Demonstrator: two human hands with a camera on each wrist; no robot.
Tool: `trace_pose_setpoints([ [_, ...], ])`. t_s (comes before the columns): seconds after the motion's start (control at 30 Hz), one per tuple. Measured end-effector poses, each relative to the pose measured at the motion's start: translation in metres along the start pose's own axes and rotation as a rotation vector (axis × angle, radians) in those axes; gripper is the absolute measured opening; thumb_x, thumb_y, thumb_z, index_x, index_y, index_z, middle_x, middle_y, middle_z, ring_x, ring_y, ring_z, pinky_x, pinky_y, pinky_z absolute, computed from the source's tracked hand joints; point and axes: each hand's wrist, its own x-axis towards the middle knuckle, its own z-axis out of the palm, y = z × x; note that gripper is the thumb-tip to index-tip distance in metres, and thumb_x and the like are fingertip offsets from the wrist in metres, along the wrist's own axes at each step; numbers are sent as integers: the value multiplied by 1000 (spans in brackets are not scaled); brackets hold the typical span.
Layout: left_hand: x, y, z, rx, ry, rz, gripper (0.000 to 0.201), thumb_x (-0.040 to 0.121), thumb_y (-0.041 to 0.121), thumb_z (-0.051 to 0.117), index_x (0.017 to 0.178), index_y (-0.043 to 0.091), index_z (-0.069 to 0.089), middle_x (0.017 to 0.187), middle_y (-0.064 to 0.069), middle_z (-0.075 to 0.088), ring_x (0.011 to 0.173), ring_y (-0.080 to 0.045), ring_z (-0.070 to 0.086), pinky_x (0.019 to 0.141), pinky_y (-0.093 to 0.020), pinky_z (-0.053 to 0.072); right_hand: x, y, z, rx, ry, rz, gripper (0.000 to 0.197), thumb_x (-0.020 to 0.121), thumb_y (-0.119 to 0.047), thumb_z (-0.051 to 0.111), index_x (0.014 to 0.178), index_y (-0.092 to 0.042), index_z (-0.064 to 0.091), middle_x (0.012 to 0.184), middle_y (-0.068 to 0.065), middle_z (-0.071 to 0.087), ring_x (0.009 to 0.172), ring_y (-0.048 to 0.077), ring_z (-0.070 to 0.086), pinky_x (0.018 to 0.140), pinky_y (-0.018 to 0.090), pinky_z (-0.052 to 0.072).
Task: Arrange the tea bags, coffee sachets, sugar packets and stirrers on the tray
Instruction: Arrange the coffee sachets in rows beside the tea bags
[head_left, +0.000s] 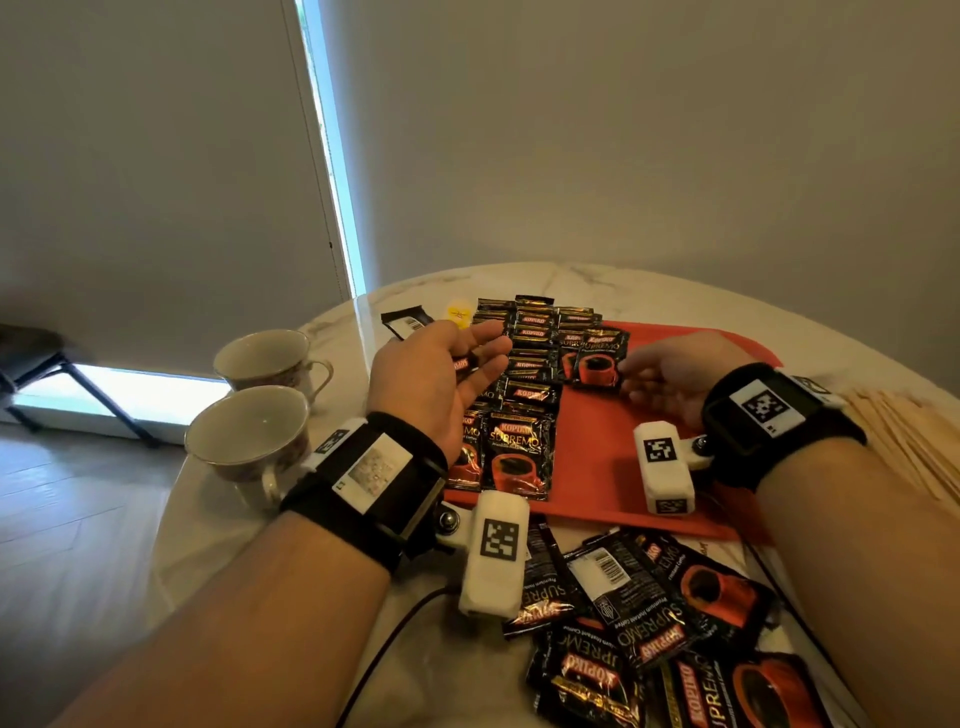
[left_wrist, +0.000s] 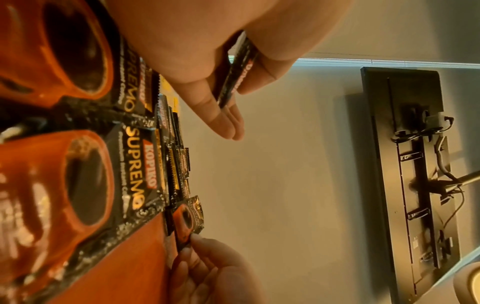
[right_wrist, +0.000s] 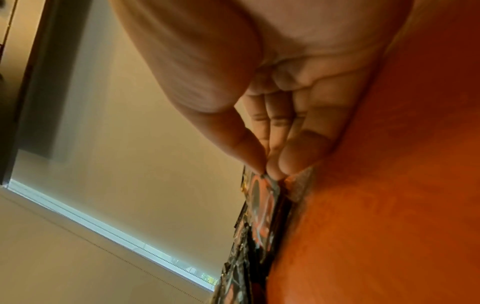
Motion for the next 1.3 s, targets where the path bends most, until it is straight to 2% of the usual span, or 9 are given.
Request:
trace_pose_setpoints([
  [0.07, 1, 0, -1, -5, 7, -3, 30, 95, -8, 44, 123, -2, 54, 98, -20, 79, 83, -28, 78, 75, -37, 66, -6, -1, 2, -8, -26, -2, 8, 89, 2, 67, 81, 1, 64, 65, 11, 62, 52, 15, 60, 46, 21, 53],
  [0.17, 2, -1, -1, -7, 18, -5, 35, 96, -7, 49, 130, -1, 54, 99, -20, 79, 85, -29, 79, 69, -33, 65, -12, -3, 3, -20, -53, -4, 8, 89, 2, 67, 82, 2, 65, 69, 13, 63, 60, 18, 59, 59, 26, 52],
  [0.3, 2, -3, 0, 35, 22, 11, 25, 96, -6, 55, 118, 5, 58, 104, -19, 77, 90, -29, 79, 73, -33, 64, -13, -4, 4, -31, -60, 5, 5, 90, 1, 68, 86, 3, 66, 73, 14, 65, 63, 18, 60, 64, 27, 51],
  [0.43, 2, -4, -1, 106, -2, 16, 17, 98, -3, 58, 111, 7, 61, 106, -17, 77, 94, -29, 78, 76, -34, 64, -12, -4, 5, -40, -69, 8, 5, 91, 1, 69, 95, 4, 68, 73, 12, 65, 62, 16, 61, 57, 24, 54],
  [0.53, 2, -6, -2, 155, -18, 20, 12, 98, -2, 60, 103, 9, 64, 102, -15, 76, 88, -24, 77, 77, -33, 64, -10, -3, 6, -44, -70, 10, 6, 91, -2, 69, 95, 2, 68, 73, 11, 64, 62, 15, 60, 56, 24, 54],
  [0.7, 2, -7, -3, 170, -27, 27, 15, 97, -2, 64, 109, 6, 68, 97, -11, 77, 86, -21, 77, 79, -34, 65, -5, -2, 6, -1, -83, 13, 5, 94, -6, 67, 93, -2, 66, 74, 9, 64, 63, 16, 63, 57, 25, 57],
  [1.0, 1, -4, -2, 135, -9, 11, 17, 96, -6, 59, 106, 6, 67, 97, -13, 75, 83, -20, 77, 78, -34, 66, -7, -4, 6, 49, -92, 12, 16, 98, -12, 63, 109, -3, 68, 79, 8, 66, 64, 16, 63, 60, 27, 55],
  [1.2, 1, -4, -2, 185, -91, 46, 20, 92, -9, 67, 104, 6, 73, 96, -10, 79, 85, -16, 78, 77, -27, 64, -15, -12, 12, 72, -55, -90, 14, 94, -23, 70, 101, -11, 72, 79, 1, 67, 67, 14, 59, 65, 30, 52],
  [1.3, 2, -3, -3, 264, -115, 129, 31, 91, -15, 63, 94, 12, 79, 96, -5, 79, 83, -12, 76, 77, -27, 63, -33, -24, 21, 86, -180, -150, 26, 94, -40, 69, 92, -14, 73, 80, 0, 69, 67, 15, 59, 71, 33, 52],
])
